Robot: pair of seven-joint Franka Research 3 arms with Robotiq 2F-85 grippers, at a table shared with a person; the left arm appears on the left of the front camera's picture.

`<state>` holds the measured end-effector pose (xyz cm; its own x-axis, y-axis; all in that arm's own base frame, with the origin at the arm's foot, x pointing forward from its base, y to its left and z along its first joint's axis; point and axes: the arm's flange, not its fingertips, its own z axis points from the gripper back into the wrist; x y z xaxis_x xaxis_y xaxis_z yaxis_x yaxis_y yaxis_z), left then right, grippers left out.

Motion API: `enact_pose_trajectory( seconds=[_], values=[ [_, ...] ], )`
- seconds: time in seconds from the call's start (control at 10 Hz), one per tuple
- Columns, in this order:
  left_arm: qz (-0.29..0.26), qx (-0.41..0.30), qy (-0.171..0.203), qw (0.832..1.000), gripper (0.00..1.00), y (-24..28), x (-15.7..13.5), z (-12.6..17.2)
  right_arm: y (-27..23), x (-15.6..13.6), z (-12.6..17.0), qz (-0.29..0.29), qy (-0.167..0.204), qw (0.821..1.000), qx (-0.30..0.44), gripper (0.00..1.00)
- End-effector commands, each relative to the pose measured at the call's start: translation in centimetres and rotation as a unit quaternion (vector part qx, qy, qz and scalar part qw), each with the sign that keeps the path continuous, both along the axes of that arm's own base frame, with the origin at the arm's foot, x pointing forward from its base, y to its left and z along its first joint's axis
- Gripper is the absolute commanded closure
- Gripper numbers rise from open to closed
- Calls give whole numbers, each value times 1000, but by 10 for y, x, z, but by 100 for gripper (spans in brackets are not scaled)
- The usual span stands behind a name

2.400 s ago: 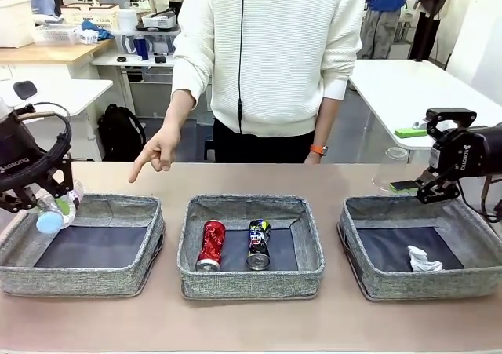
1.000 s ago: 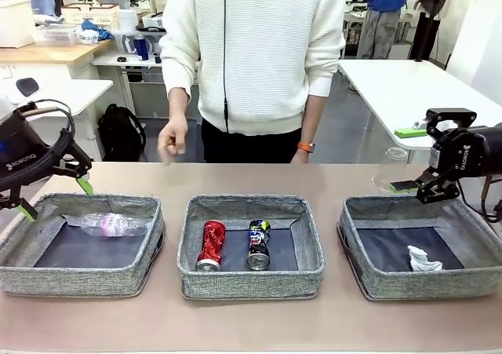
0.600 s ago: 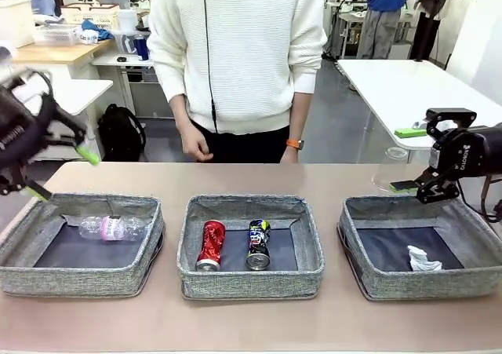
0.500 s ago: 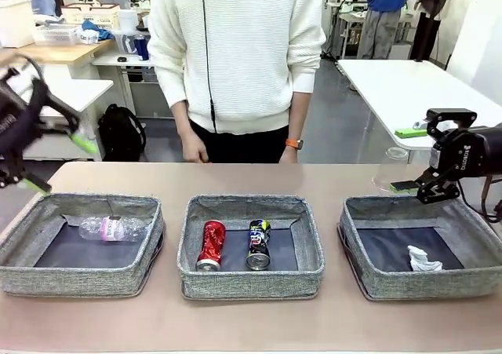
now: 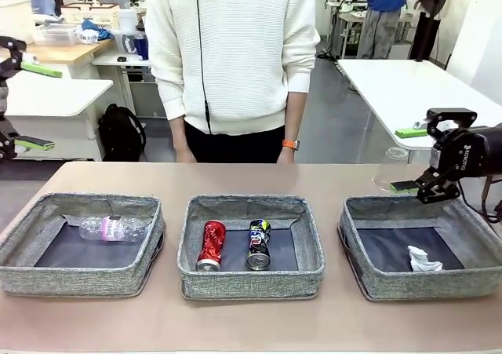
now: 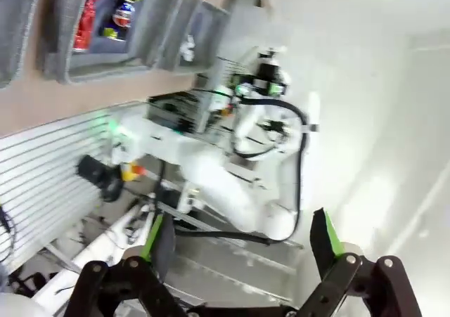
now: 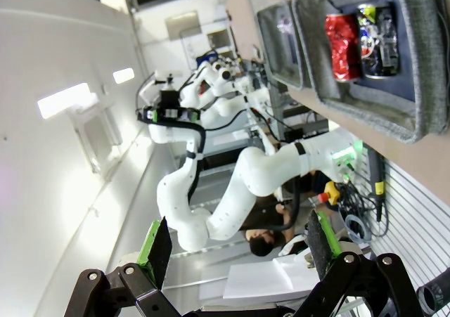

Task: Sort the waste into the appropriate baskets.
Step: Place the picked waste into the Fabric basket indicated by the person.

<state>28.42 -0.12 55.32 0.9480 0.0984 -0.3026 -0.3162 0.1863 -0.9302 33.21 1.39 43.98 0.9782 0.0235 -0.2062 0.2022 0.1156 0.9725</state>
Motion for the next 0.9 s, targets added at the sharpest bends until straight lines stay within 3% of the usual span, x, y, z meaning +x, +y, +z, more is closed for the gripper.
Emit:
enact_pose_trajectory(
  seconds=[0.0,0.2,0.4,0.5,0.8],
  values=[
    [27,-69,22,997,0,16,4,-30,2,1,1,0,-12,1000,9,0],
    [37,-100,44,993,0,26,6,-49,2,1,1,0,-12,1000,9,0],
    [49,-81,108,990,0,31,8,-63,2,1,1,0,-12,1000,9,0],
    [47,-90,63,993,0,42,18,-51,2,1,1,0,-12,1000,9,0],
    [47,-90,63,993,0,42,18,-51,2,1,1,0,-12,1000,9,0]
  ],
)
